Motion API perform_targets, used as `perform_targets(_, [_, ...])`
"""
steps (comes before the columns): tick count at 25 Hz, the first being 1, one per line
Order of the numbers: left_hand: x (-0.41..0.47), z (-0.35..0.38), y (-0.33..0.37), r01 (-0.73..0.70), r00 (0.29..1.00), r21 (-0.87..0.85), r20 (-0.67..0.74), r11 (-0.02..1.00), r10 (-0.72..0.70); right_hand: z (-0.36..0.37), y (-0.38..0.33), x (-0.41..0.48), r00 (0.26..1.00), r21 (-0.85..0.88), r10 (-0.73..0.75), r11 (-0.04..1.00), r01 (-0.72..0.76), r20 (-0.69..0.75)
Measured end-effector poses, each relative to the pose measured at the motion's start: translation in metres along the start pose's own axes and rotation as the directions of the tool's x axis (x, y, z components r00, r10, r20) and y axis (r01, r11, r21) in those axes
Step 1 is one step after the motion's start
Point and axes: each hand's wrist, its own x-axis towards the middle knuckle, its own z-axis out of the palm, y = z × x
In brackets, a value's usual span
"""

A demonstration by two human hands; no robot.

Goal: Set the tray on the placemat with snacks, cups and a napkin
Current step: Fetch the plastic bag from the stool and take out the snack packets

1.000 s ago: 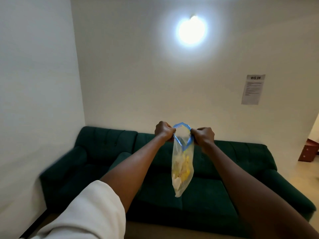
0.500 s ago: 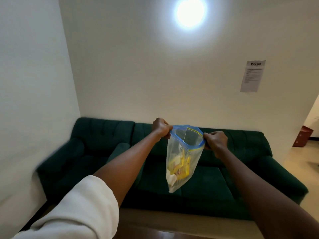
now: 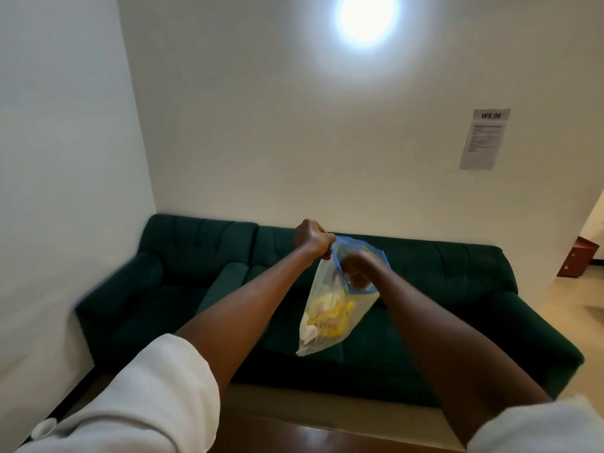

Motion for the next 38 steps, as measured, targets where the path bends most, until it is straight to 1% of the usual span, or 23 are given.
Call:
perform_targets(2, [-0.008, 0.003, -0.010, -0.033, 0.999, 0.031, -0.006, 0.999, 0.034, 0.019, 0.012, 0.002, 0.998, 0.011, 0.054, 0.999, -0.054, 0.012])
perform_targets(4, [-0.015, 0.007, -0.021, -0.066, 0.998, 0.049, 0.003, 0.997, 0.066, 0.036, 0.019, 0.006, 0.995, 0.095, 0.095, 0.991, -0.095, 0.007])
perform_targets(6, [-0.023, 0.008, -0.029, -0.079, 0.997, 0.065, 0.011, 0.995, 0.078, 0.051, 0.019, 0.005, 0.989, 0.131, 0.111, 0.984, -0.123, 0.095])
perform_targets(8, [-0.029, 0.006, -0.034, -0.089, 0.996, 0.080, 0.015, 0.993, 0.088, 0.064, 0.014, -0.001, 0.975, 0.117, 0.119, 0.983, -0.142, 0.185])
perform_targets(10, [-0.034, 0.003, -0.037, -0.097, 0.995, 0.094, 0.009, 0.991, 0.097, 0.074, 0.014, -0.005, 0.976, 0.127, 0.126, 0.980, -0.150, 0.180])
perform_targets(12, [-0.036, -0.003, -0.039, -0.094, 0.996, 0.092, 0.006, 0.991, 0.094, 0.087, 0.019, -0.006, 0.980, 0.096, 0.116, 0.987, -0.132, 0.161])
perform_targets(13, [-0.037, -0.007, -0.041, -0.086, 0.996, 0.082, -0.001, 0.993, 0.086, 0.094, 0.022, -0.006, 0.980, 0.147, 0.116, 0.979, -0.140, 0.159])
perform_targets(14, [-0.038, -0.013, -0.043, -0.075, 0.997, 0.071, -0.009, 0.995, 0.076, 0.102, 0.025, -0.006, 0.982, 0.282, 0.114, 0.947, -0.154, 0.152])
perform_targets(15, [-0.037, -0.018, -0.045, -0.064, 0.998, 0.063, -0.014, 0.996, 0.065, 0.108, 0.027, -0.006, 0.981, 0.424, 0.131, 0.887, -0.181, 0.144])
perform_targets(16, [-0.037, -0.023, -0.047, -0.054, 0.998, 0.065, -0.017, 0.996, 0.055, 0.110, 0.027, -0.009, 0.980, 0.493, 0.148, 0.848, -0.196, 0.136])
perform_targets(17, [-0.038, -0.027, -0.050, -0.045, 0.999, 0.076, -0.020, 0.996, 0.047, 0.110, 0.027, -0.010, 0.982, 0.490, 0.152, 0.851, -0.188, 0.113])
perform_targets(19, [-0.041, -0.032, -0.060, -0.011, 1.000, 0.096, -0.024, 0.995, 0.013, 0.108, 0.020, -0.016, 0.984, 0.339, 0.174, 0.925, -0.174, 0.028])
perform_targets(21, [-0.046, -0.033, -0.074, 0.048, 0.999, 0.091, -0.024, 0.995, -0.046, 0.106, 0.011, -0.025, 0.988, 0.182, 0.145, 0.974, -0.133, -0.055])
perform_targets(23, [-0.052, -0.032, -0.086, 0.096, 0.995, 0.110, -0.028, 0.989, -0.094, 0.107, 0.004, -0.029, 0.992, 0.029, 0.071, 0.997, -0.068, -0.108])
perform_targets(25, [-0.057, -0.030, -0.095, 0.125, 0.992, 0.123, -0.029, 0.985, -0.122, 0.104, -0.002, -0.032, 0.989, -0.126, -0.018, 0.992, 0.000, -0.144])
perform_targets(26, [-0.058, -0.029, -0.098, 0.135, 0.991, 0.127, -0.031, 0.983, -0.132, 0.101, -0.006, -0.033, 0.987, -0.170, -0.061, 0.985, 0.035, -0.149])
perform_targets(29, [-0.057, -0.024, -0.106, 0.169, 0.986, 0.156, -0.023, 0.973, -0.167, 0.087, -0.022, -0.035, 0.969, -0.266, -0.158, 0.958, 0.104, -0.188])
perform_targets(33, [-0.056, -0.013, -0.113, 0.217, 0.976, 0.149, -0.009, 0.965, -0.218, 0.053, -0.039, -0.045, 0.896, -0.383, -0.285, 0.913, 0.145, -0.340])
perform_targets(35, [-0.054, -0.010, -0.119, 0.234, 0.972, 0.146, -0.023, 0.961, -0.233, 0.030, -0.039, -0.048, 0.852, -0.383, -0.318, 0.911, 0.153, -0.416])
perform_targets(38, [-0.054, -0.011, -0.127, 0.258, 0.966, 0.126, -0.020, 0.958, -0.258, -0.003, -0.029, -0.056, 0.800, -0.319, -0.319, 0.932, 0.170, -0.507])
